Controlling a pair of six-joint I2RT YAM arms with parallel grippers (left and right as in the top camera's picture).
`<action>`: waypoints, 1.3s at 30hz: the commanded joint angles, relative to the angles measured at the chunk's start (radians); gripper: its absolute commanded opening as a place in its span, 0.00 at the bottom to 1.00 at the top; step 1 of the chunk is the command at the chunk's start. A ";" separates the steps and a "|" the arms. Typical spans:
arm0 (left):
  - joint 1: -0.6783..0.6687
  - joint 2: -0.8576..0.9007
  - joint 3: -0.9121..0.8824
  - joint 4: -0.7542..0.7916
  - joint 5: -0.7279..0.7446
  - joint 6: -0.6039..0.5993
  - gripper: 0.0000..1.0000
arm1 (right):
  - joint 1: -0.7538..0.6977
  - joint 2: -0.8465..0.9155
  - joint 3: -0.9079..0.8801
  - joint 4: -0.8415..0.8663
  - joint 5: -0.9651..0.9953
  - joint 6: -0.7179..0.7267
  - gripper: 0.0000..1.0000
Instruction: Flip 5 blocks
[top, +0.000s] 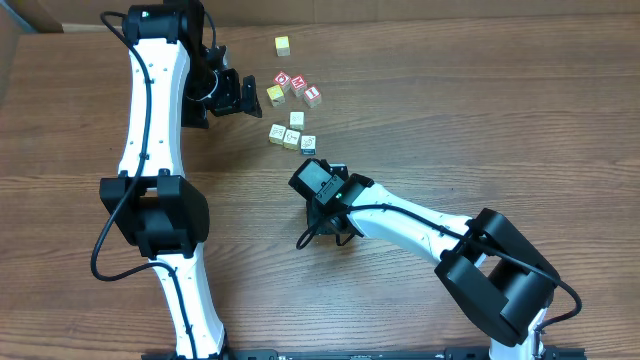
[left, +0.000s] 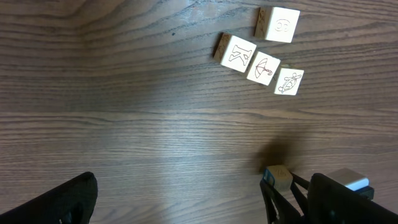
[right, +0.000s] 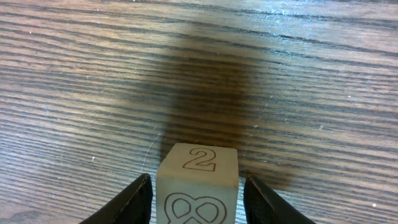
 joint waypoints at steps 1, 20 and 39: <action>0.005 0.007 0.015 0.001 -0.005 -0.007 0.99 | 0.003 -0.014 0.034 0.003 0.003 0.001 0.45; 0.005 0.007 0.015 0.001 -0.005 -0.007 1.00 | 0.003 -0.016 0.054 -0.024 0.006 0.001 0.64; 0.005 0.007 0.015 0.002 -0.005 -0.007 1.00 | -0.201 -0.050 0.372 -0.008 0.008 -0.108 0.89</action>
